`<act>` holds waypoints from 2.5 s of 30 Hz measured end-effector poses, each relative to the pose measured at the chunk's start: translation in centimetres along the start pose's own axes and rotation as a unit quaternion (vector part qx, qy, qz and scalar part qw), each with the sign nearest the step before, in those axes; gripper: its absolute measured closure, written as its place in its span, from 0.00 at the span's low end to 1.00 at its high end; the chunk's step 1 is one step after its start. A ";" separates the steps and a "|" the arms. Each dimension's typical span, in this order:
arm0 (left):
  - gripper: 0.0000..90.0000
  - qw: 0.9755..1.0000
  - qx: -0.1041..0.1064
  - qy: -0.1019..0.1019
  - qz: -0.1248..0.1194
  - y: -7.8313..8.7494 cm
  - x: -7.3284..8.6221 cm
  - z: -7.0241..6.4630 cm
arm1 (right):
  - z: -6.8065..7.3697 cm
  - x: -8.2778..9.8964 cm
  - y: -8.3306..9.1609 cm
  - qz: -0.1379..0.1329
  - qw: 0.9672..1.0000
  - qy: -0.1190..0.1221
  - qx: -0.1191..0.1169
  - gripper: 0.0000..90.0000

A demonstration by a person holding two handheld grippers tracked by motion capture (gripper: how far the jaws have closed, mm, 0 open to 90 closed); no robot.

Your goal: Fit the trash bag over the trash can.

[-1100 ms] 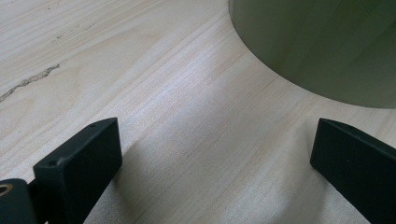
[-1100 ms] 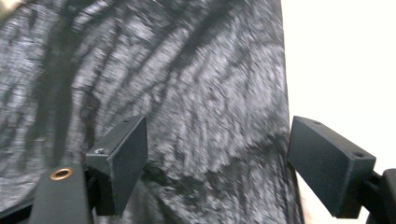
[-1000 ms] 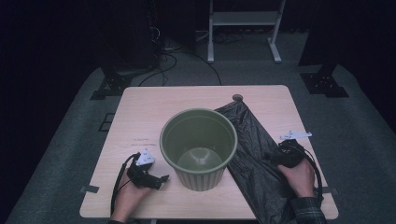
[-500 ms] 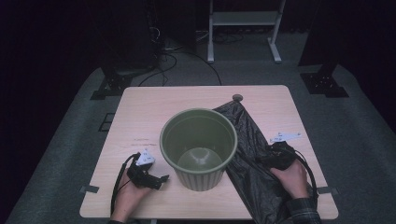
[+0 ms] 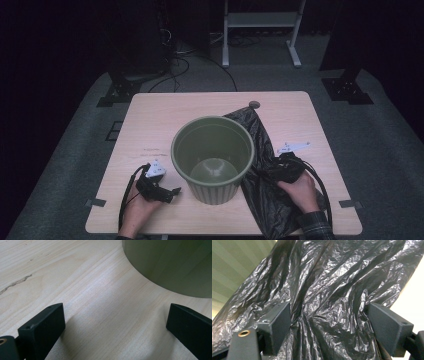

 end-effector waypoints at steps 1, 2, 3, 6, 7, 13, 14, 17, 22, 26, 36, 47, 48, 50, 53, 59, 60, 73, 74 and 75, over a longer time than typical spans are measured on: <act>0.01 1.000 0.000 0.000 0.000 0.0 0.0 0.0 | 0.2 -0.1 -0.1 0.000 1.000 0.001 -0.002 0.21; 0.01 1.000 0.000 0.000 0.000 0.0 0.0 0.0 | 0.2 -0.1 -0.1 0.000 1.000 0.001 -0.002 0.21; 0.01 1.000 0.000 0.000 0.000 0.0 0.0 0.0 | 0.6 -0.4 -0.4 0.002 1.000 0.005 -0.005 0.21; 0.01 1.000 0.000 0.000 0.000 0.0 0.0 0.0 | 1.2 -0.7 -1.0 0.003 1.000 0.010 -0.008 0.21; 0.01 1.000 0.000 0.000 0.000 0.0 0.0 0.0 | 1.4 -0.8 -1.2 0.002 1.000 0.011 -0.009 0.21; 0.01 1.000 0.000 0.000 0.000 0.0 0.0 0.0 | 2.1 -1.2 -1.9 0.003 1.000 0.026 0.005 0.21; 0.01 1.000 0.000 0.000 0.000 0.0 0.0 0.0 | 2.3 -1.4 -2.1 0.003 1.000 0.029 0.007 0.21; 0.01 1.000 0.000 0.000 0.000 0.0 0.0 0.0 | 2.6 -1.5 -2.3 0.006 0.999 0.030 0.012 0.21; 0.01 1.000 0.000 0.000 0.000 0.0 0.0 0.0 | 3.3 -1.6 -2.9 0.018 0.997 0.060 0.043 0.21; 0.01 1.000 0.000 0.000 0.000 0.0 0.0 0.0 | 3.4 -1.5 -3.0 0.021 0.996 0.067 0.053 0.21; 0.01 1.000 0.000 0.000 0.000 0.0 0.0 0.0 | 3.9 -1.7 -2.9 0.013 0.996 0.079 0.050 0.46; 0.01 1.000 0.000 0.000 0.000 0.0 0.0 0.0 | 4.9 -1.5 -2.6 0.007 0.995 0.096 0.014 0.98; 0.01 1.000 0.000 0.000 0.000 0.0 0.0 0.0 | 4.9 -1.5 -2.6 0.007 0.995 0.094 0.009 0.98; 0.01 1.000 0.000 0.000 0.000 0.0 0.0 0.0 | 4.9 -1.4 -2.5 0.007 0.996 0.092 0.004 0.98; 0.01 1.000 0.000 0.000 0.000 0.0 0.0 0.0 | 5.1 -1.1 -2.0 0.003 0.996 0.092 -0.002 0.98; 0.01 1.000 0.000 0.000 0.000 0.0 0.0 0.0 | 5.6 -1.0 -0.8 -0.001 0.995 0.097 -0.021 0.98; 0.01 1.000 0.000 0.000 0.000 0.0 0.0 0.0 | 5.8 -1.1 -0.6 -0.002 0.995 0.099 -0.024 0.98; 0.01 1.000 0.000 0.000 0.000 0.0 0.0 0.0 | 7.9 -2.7 3.7 -0.036 0.987 0.128 -0.086 0.98; 0.01 1.000 0.000 0.000 0.000 0.0 0.0 0.0 | 7.9 -2.7 3.7 -0.036 0.987 0.128 -0.086 0.98; 0.01 1.000 0.000 0.000 0.000 0.0 0.0 0.0 | 8.0 -3.0 4.1 -0.043 0.986 0.130 -0.091 0.98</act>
Point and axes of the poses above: each handheld gripper's, and its own axes: y roughly backward along the jaws, x roughly out of its underside, z roughly to its left, the point moved 8 cm from there along -y, roughly forward along the jaws, and after that the axes turned 4 degrees about y, right-handed, at the moved point
